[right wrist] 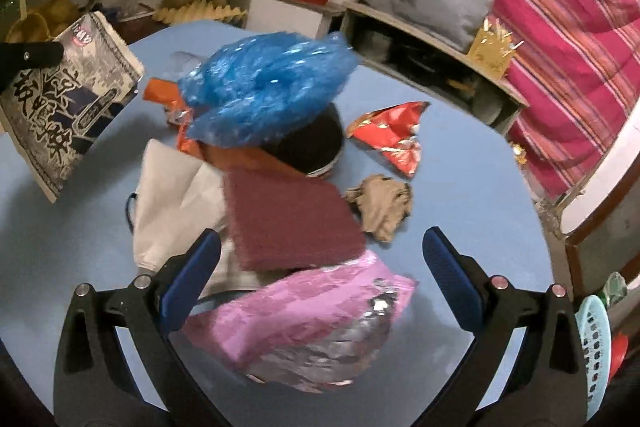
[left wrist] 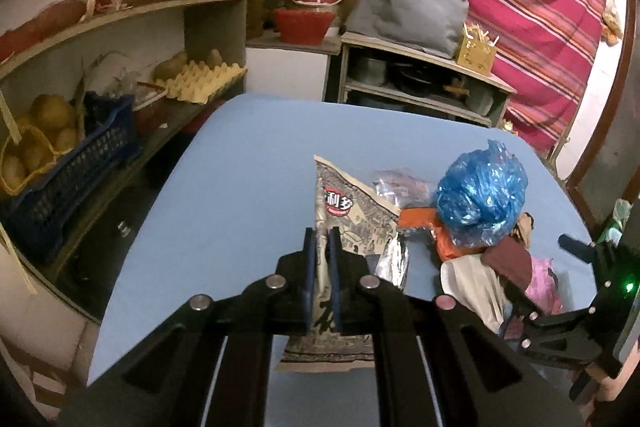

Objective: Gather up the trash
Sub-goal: 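Grasp the second maroon scouring pad with the right tool while the left tool holds the bag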

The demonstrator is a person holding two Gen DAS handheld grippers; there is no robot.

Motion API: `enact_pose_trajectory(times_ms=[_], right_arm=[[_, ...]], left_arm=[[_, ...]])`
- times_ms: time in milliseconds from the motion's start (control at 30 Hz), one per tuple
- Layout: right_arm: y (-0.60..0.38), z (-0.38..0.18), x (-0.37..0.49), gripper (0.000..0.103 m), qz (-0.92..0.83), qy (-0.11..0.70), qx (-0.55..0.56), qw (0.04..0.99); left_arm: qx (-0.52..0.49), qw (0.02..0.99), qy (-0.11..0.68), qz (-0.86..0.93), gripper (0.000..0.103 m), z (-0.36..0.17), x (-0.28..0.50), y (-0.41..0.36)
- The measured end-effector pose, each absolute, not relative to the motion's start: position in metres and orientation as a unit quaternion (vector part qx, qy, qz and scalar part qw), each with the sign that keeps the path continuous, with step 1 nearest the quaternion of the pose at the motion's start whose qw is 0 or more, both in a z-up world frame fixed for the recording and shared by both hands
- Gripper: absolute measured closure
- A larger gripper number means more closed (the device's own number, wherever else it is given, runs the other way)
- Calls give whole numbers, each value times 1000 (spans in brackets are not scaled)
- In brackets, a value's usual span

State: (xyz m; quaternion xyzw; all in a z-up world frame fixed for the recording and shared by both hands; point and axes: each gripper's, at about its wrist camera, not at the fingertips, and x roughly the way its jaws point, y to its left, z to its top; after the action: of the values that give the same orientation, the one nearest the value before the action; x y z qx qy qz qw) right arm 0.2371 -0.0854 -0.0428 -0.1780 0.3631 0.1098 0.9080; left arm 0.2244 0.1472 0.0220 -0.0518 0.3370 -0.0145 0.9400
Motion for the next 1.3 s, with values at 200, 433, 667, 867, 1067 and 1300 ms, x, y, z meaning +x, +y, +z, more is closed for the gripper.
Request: enact_pose_trajectory(times_ms=[200, 433, 667, 867, 1067, 1300], right_arm=[[-88, -45, 245, 28, 113, 365, -178, 907], [-116, -26, 264, 51, 106, 356, -115, 921], [-110, -15, 260, 86, 150, 336, -119, 922], [-123, 12, 244, 88, 165, 293, -89, 937], [-151, 35, 229, 88, 171, 274, -53, 945], [-205, 65, 212, 88, 157, 247, 5, 956]], left_arm=[[-69, 938, 340, -11, 96, 19, 225, 159], [-62, 940, 336, -10, 96, 19, 222, 153], [-66, 941, 331, -9, 96, 24, 223, 149], [-57, 946, 320, 5, 96, 30, 218, 144], [-48, 957, 287, 10, 96, 54, 199, 132], [-17, 971, 239, -2, 96, 95, 180, 94]])
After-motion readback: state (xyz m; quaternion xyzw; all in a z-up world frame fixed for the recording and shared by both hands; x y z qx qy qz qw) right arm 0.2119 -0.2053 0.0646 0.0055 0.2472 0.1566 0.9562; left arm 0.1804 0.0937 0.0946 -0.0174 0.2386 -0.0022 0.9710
